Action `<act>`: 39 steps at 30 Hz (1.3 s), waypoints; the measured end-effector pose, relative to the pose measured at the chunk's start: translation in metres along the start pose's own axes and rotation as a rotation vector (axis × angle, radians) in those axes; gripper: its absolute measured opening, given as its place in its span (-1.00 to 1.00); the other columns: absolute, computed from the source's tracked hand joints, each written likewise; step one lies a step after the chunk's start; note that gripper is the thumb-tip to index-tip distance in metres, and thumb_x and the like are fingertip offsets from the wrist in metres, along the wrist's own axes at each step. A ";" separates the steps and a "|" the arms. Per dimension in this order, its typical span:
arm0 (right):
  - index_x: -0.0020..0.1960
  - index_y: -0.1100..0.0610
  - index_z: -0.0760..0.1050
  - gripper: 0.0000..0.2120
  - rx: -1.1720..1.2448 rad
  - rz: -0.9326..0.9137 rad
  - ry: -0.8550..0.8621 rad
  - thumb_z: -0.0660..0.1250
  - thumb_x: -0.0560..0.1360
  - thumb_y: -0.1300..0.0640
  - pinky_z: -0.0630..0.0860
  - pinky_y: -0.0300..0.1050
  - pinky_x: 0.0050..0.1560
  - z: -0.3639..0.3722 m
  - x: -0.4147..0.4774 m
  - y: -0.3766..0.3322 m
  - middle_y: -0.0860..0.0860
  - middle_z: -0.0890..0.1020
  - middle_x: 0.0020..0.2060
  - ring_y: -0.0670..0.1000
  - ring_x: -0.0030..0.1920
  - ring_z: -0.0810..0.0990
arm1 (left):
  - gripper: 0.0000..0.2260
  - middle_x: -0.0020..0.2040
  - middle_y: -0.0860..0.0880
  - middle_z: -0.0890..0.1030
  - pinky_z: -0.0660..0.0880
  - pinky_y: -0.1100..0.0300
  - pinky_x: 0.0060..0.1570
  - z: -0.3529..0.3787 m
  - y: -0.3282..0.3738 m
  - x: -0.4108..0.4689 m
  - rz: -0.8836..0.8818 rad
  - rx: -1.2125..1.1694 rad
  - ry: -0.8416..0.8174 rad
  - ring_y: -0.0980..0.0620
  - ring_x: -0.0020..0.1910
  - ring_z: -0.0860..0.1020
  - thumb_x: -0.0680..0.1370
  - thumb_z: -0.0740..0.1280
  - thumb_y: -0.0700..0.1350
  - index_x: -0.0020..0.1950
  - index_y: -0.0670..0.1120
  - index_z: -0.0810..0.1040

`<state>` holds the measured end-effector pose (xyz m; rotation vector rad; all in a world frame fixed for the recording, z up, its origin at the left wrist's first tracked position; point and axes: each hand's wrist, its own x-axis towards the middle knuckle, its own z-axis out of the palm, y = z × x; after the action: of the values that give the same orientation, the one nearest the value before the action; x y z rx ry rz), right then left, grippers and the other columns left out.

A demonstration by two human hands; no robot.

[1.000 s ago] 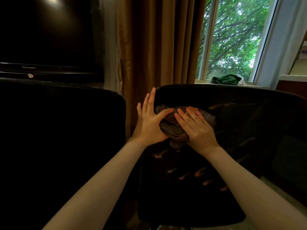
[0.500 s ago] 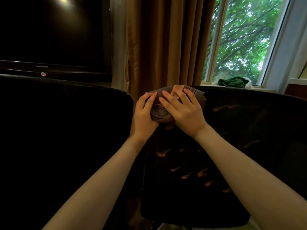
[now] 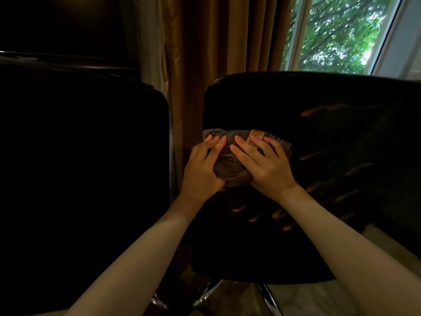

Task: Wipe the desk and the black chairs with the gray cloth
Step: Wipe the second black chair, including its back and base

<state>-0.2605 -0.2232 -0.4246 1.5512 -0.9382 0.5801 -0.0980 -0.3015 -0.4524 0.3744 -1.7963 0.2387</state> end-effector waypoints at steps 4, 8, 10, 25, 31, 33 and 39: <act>0.30 0.14 0.42 -0.50 0.032 0.007 -0.019 0.44 0.42 0.03 0.36 0.06 0.17 0.005 -0.027 -0.006 0.10 0.56 0.23 0.13 0.20 0.45 | -0.48 0.20 -0.08 0.37 0.31 0.18 0.19 0.011 0.003 -0.020 0.012 0.011 -0.058 -0.09 0.20 0.37 0.40 0.28 -0.01 0.32 -0.13 0.33; 0.31 0.16 0.38 -0.57 0.091 0.027 -0.078 0.34 0.49 0.07 0.34 0.08 0.17 0.008 -0.056 -0.021 0.12 0.56 0.23 0.15 0.21 0.43 | -0.48 0.18 -0.05 0.35 0.36 0.17 0.10 0.017 0.002 -0.048 0.042 0.007 -0.128 -0.07 0.19 0.37 0.39 0.31 0.00 0.31 -0.12 0.32; 0.31 0.18 0.36 -0.47 0.107 0.018 -0.154 0.39 0.38 0.12 0.31 0.10 0.18 0.009 -0.070 -0.030 0.14 0.55 0.23 0.17 0.23 0.40 | -0.49 0.17 -0.04 0.36 0.42 0.22 0.04 0.018 0.001 -0.062 0.056 0.010 -0.153 -0.06 0.17 0.39 0.39 0.32 0.00 0.30 -0.13 0.34; 0.17 0.22 0.57 -0.57 0.094 -0.117 -0.458 0.33 0.35 0.10 0.28 0.09 0.12 0.022 -0.110 -0.062 0.15 0.62 0.13 0.18 0.06 0.43 | -0.42 0.08 -0.15 0.51 0.61 -0.06 -0.31 0.025 -0.008 -0.118 -0.119 -0.053 -0.669 -0.04 0.02 0.34 0.36 0.20 0.10 0.27 -0.22 0.44; 0.06 0.21 0.64 -0.66 0.100 -0.015 -0.372 0.17 0.41 0.20 0.52 0.04 -0.02 -0.004 -0.070 -0.056 0.11 0.67 -0.01 0.15 -0.13 0.61 | -0.50 0.00 -0.16 0.56 0.61 0.03 -0.37 -0.003 0.004 -0.077 -0.009 -0.023 -0.607 0.01 -0.01 0.36 0.37 0.18 0.09 0.22 -0.16 0.40; 0.06 0.22 0.63 -0.72 0.079 -0.012 -0.316 0.28 0.41 0.20 0.51 0.04 -0.02 -0.012 -0.055 -0.048 0.12 0.67 -0.01 0.15 -0.07 0.58 | -0.50 0.06 -0.14 0.53 0.61 0.00 -0.29 -0.012 0.008 -0.060 0.003 -0.040 -0.578 0.00 0.02 0.36 0.39 0.18 0.09 0.23 -0.16 0.41; 0.08 0.20 0.63 -0.57 -0.006 -0.006 -0.175 -0.03 0.61 0.24 0.42 0.07 0.03 -0.054 0.000 -0.006 0.12 0.67 0.01 0.19 -0.05 0.65 | -0.45 0.16 -0.07 0.35 0.62 -0.03 -0.24 -0.039 0.030 0.017 0.102 0.020 -0.462 -0.05 0.09 0.34 0.36 0.17 0.06 0.26 -0.23 0.44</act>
<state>-0.2484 -0.1710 -0.4165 1.6174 -1.0654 0.4420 -0.0779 -0.2621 -0.4250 0.3731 -2.2721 0.2560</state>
